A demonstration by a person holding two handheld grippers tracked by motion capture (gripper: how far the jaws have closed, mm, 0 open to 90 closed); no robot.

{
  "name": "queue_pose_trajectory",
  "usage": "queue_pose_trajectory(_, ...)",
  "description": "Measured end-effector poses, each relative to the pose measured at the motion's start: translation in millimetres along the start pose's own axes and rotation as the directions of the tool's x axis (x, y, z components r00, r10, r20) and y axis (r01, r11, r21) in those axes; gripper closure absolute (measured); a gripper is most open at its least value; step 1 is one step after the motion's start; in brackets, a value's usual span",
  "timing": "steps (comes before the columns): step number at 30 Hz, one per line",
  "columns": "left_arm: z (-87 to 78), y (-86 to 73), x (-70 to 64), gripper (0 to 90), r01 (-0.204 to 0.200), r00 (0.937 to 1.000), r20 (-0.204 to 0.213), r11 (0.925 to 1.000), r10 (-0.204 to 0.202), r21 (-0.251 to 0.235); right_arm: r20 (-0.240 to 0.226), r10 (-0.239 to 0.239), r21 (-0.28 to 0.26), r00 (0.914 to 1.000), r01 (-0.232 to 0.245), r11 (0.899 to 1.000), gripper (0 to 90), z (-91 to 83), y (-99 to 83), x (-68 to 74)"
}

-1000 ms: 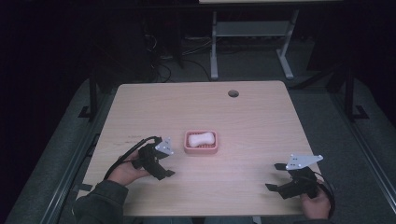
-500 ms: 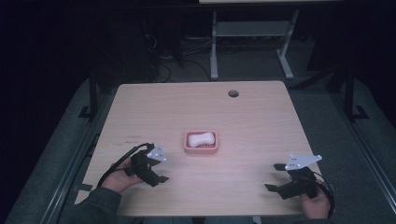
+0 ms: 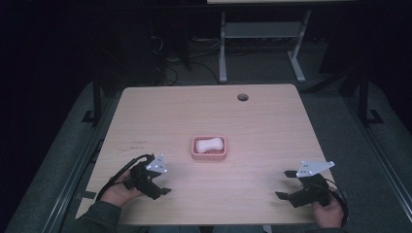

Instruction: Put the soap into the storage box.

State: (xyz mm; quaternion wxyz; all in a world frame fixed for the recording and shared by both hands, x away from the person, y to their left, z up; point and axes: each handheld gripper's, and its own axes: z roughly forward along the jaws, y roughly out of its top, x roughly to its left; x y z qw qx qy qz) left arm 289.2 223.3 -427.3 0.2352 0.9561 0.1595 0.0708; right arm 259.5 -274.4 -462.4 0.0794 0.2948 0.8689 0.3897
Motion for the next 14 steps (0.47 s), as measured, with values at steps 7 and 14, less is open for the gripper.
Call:
queue_pose_trajectory(7, 0.8, -12.4, -9.1, 26.3, 0.009, 0.9996, -0.028, 0.9999, -0.009, 0.013, -0.002, -0.004, 0.001, 1.0000, 0.004, 1.000, 14.1, -0.9, 0.6, 1.7)
queue_pose_trajectory(14, 0.8, -14.7, -9.5, 25.6, 0.020, 0.9988, -0.045, 0.9998, -0.020, 0.008, -0.011, -0.014, 0.014, 0.9998, 0.014, 1.000, 14.2, 1.0, 1.3, 2.4)
